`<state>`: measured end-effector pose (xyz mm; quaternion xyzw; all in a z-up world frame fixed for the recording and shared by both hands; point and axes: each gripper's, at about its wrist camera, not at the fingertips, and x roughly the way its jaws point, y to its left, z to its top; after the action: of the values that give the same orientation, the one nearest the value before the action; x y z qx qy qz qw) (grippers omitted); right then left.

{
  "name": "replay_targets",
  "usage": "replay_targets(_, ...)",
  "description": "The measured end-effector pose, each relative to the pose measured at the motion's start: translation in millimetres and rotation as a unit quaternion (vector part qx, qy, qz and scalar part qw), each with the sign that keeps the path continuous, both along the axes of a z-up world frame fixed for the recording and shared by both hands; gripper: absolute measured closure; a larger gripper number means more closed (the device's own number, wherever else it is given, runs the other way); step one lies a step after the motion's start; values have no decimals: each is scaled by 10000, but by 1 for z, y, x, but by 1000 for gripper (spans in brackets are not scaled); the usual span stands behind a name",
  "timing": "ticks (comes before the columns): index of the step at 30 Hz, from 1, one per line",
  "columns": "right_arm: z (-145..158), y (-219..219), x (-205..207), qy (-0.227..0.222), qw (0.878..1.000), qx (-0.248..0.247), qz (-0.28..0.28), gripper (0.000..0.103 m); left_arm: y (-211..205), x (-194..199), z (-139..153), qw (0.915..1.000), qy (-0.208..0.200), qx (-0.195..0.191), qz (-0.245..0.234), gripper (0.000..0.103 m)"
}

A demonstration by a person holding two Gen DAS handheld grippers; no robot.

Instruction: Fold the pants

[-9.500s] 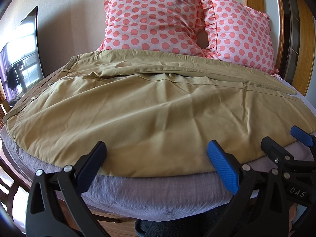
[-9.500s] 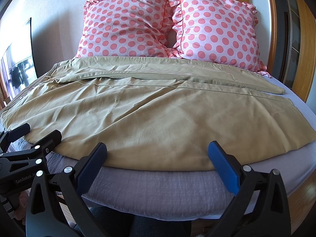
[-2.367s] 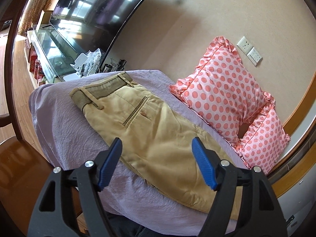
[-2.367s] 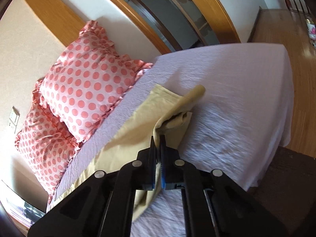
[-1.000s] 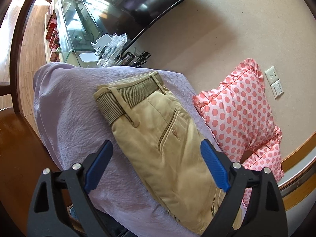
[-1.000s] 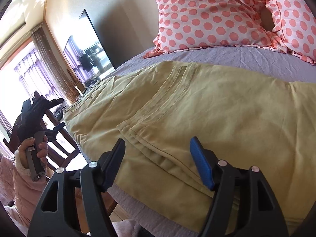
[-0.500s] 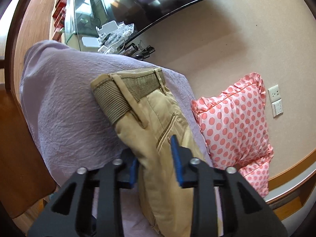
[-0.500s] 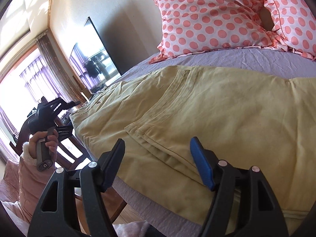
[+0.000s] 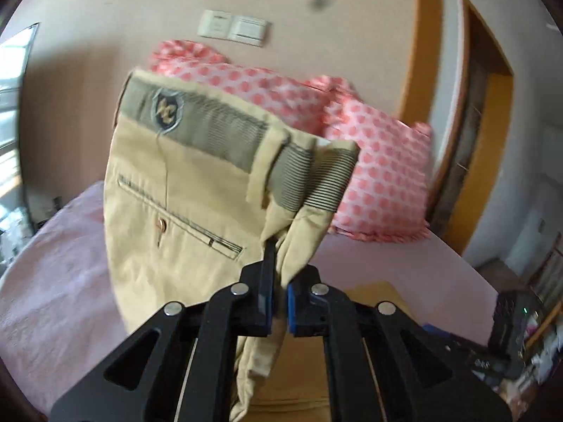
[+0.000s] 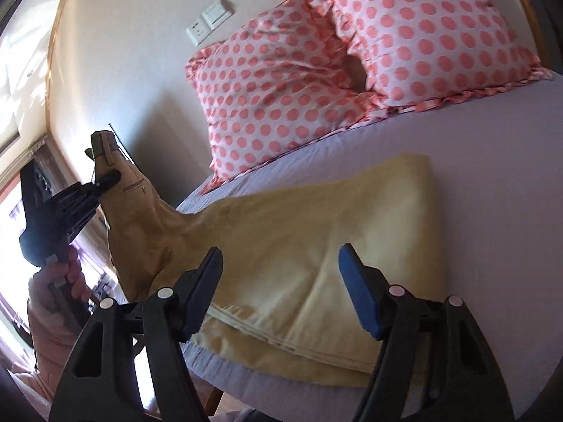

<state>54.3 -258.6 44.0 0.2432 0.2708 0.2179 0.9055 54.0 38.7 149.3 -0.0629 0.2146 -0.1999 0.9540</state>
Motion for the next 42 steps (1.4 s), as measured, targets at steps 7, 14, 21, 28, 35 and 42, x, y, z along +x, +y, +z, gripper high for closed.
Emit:
replay_targets(7,-11,-68,-3,284,9952,347,-868,33,-145,-4,-101,9684,1232,648,-2070,98)
replay_targets(14,-11,-83,16,520,9930,961,-438,27,-153,-23,-101,9670,1076,836,-2153,67)
replay_targets(21,-19,-65,44,1269,9909,454,-47,29,-55,-21,-53,9786,1089,-511,-1669,17)
replay_targets(28,-34,-46,69,1579,9867,247,286,43,64,69,-80,9663,2409,-903,-23,19)
replay_targets(35,-36,-41,83,1666,9833,386,625,53,63,106,-115,9353,3316,-1118,-524,20)
replay_targets(42,-32,-36,95,1553,9799,603,1096,86,70,127,-118,9231,3427,-1612,-661,97)
